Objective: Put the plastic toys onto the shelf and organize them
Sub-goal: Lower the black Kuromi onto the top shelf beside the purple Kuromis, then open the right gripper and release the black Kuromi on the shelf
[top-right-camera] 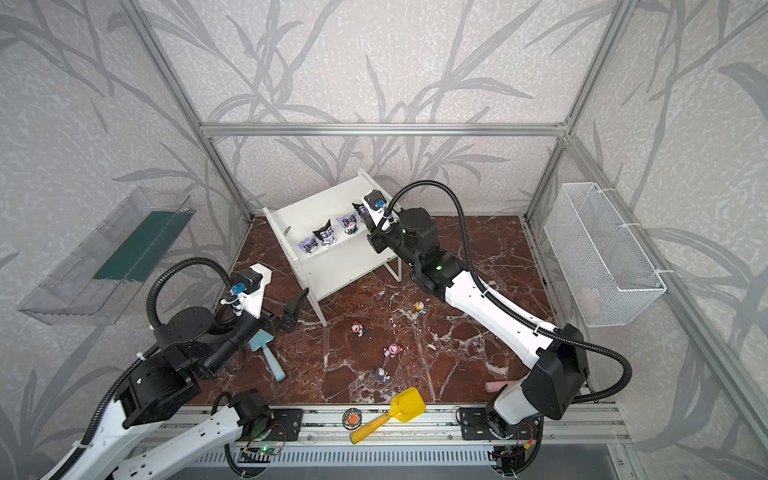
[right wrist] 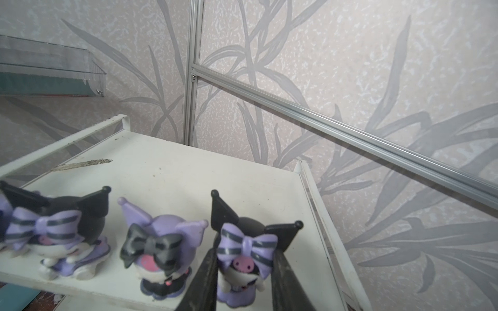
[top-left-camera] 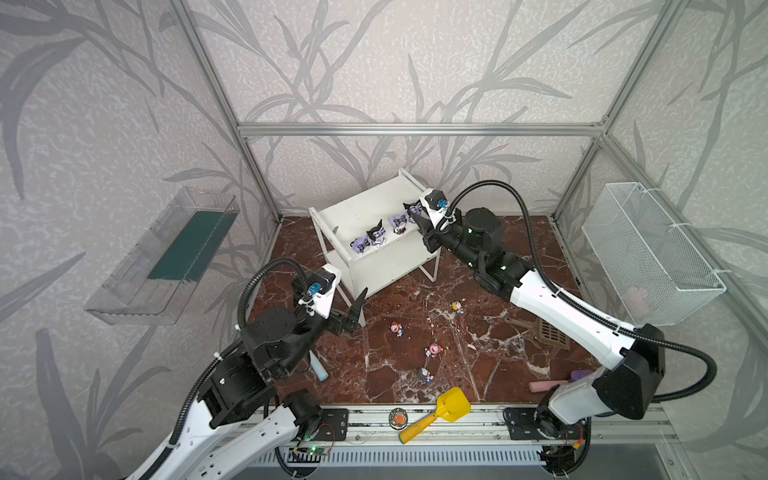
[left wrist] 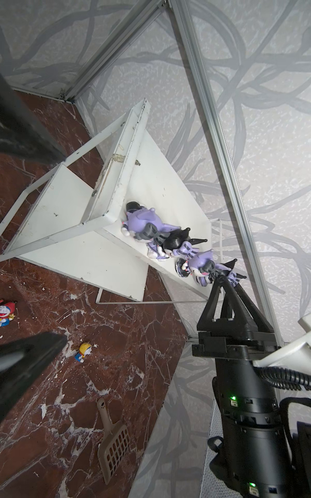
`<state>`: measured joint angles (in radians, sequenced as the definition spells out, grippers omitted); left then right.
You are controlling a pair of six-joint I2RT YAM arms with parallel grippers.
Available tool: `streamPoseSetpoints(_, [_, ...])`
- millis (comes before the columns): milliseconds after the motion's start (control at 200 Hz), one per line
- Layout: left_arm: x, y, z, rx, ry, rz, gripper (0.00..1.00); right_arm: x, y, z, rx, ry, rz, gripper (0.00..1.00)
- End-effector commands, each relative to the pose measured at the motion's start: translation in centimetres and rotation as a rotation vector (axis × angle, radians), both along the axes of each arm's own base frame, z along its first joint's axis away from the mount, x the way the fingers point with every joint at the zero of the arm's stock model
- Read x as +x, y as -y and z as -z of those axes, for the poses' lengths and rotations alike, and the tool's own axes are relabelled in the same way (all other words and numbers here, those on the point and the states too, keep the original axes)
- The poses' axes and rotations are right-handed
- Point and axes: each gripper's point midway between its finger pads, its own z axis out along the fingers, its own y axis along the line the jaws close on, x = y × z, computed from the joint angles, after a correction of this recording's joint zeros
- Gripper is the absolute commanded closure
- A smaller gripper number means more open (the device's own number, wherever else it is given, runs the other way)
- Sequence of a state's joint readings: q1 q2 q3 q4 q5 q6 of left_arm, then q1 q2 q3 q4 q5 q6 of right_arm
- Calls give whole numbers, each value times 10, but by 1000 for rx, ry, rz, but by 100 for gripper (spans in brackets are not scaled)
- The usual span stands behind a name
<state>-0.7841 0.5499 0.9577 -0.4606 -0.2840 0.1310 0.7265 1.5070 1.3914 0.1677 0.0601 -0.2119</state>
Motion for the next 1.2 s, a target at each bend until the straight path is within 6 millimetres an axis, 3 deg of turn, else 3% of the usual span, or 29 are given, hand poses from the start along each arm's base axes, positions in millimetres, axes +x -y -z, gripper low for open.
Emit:
streamPoseSetpoints(0, [1, -3, -2, 4, 24, -14, 1, -1, 5, -13, 29, 45, 24, 70])
streamPoseSetpoints(340, [1, -2, -1, 1, 19, -10, 1, -3, 10, -7, 23, 40, 36, 66])
streamPoseSetpoints(720, [3, -1, -1, -1, 19, -12, 1, -8, 15, -15, 32, 60, 42, 51])
streamPoseSetpoints(915, [4, -1, 1, 3, 15, -14, 1, -23, 33, -23, 46, 70, 56, 43])
streamPoseSetpoints(1050, [4, 0, 2, -1, 17, -7, 1, -42, 63, -7, 58, 31, 116, 35])
streamPoseSetpoints(1140, [5, 0, 2, -7, 19, -7, 1, -53, 83, 21, 45, -38, 162, 31])
streamPoseSetpoints(1195, [5, 0, 3, -9, 16, -7, 1, -59, 92, 48, 25, -105, 171, 29])
